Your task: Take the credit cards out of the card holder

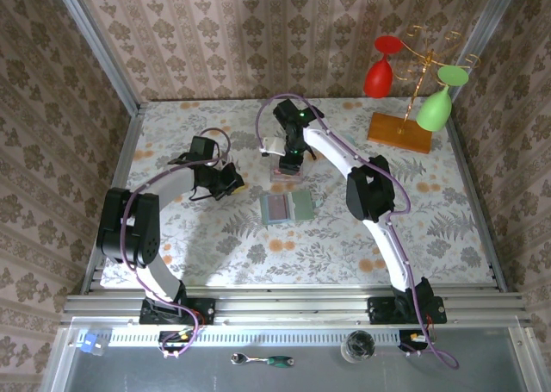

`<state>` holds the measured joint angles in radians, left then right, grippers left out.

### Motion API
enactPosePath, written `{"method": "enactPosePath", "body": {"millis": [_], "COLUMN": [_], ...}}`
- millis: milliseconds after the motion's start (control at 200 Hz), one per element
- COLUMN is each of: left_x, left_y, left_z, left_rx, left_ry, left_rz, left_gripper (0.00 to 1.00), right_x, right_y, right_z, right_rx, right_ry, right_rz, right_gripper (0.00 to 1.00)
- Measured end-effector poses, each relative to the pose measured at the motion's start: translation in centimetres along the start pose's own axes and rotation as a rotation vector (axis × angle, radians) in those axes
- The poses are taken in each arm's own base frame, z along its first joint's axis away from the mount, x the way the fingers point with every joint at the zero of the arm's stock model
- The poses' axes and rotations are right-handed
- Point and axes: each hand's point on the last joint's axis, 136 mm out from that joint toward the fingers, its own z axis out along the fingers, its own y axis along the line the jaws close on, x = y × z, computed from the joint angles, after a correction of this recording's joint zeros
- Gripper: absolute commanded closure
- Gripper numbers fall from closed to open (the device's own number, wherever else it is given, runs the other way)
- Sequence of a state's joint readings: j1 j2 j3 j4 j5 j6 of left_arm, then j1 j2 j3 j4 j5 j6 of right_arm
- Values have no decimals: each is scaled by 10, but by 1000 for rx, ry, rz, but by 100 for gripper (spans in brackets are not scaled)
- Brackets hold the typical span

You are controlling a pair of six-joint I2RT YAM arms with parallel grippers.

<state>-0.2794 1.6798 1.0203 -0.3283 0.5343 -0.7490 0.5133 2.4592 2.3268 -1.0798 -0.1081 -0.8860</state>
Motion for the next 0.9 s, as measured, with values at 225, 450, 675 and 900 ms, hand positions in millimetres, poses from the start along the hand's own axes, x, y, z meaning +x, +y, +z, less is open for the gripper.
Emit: {"method": "enactPosePath", "body": {"millis": [225,450,675,900], "left_x": [0,3,3,2], "left_y": [0,2,2,3], "left_z": [0,1,2,1], "left_rx": [3,2,6,6], "left_ry": [2,8,10,8], "left_rz": [0,-3,-3,-7], "left_gripper": [99,99,99,99], "right_x": [-4,-9,-9,-4], "right_y": [-15,-32,-34,-30], "right_z": [-12,-27,-19,-5], "right_rx": [92,186,201,200], "right_ry": [-13,-32,-29,-10], "right_rz": [-6,-7,-11,-15], "right_gripper": [67,73,67,56]}}
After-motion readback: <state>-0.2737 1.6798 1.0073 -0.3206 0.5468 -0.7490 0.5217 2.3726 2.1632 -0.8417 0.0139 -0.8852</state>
